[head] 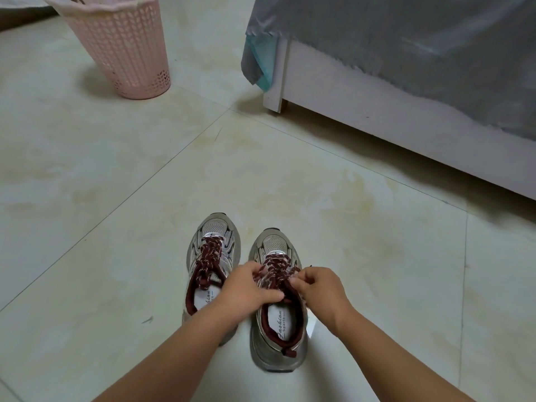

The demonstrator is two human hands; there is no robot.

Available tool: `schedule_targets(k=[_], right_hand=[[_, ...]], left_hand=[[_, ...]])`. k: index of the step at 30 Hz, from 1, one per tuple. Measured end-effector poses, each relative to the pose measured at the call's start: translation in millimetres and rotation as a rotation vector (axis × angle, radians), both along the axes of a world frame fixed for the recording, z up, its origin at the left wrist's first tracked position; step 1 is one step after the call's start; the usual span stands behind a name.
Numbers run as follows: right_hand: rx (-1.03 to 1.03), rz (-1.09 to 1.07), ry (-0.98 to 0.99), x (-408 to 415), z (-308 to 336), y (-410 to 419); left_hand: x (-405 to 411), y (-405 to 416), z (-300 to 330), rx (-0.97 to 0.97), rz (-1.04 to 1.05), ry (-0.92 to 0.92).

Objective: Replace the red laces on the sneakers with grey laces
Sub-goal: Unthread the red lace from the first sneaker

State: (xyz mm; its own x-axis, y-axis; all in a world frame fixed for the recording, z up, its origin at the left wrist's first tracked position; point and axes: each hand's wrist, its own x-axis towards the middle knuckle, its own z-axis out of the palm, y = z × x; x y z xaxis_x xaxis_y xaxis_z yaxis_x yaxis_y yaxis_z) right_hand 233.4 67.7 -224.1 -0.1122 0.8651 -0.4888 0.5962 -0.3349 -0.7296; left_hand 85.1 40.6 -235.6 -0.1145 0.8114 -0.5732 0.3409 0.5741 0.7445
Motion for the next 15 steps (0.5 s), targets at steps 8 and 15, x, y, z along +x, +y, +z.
schedule_targets(k=[8,15], right_hand=[[0.013,0.208,-0.140,-4.9,4.8,17.3],[-0.055,0.077,0.003,9.2,12.0,25.0]], left_hand=[[6.0,-7.2,-5.9,0.114,-0.064,0.193],[6.6,-8.7,-8.0,0.115,-0.017,0.133]])
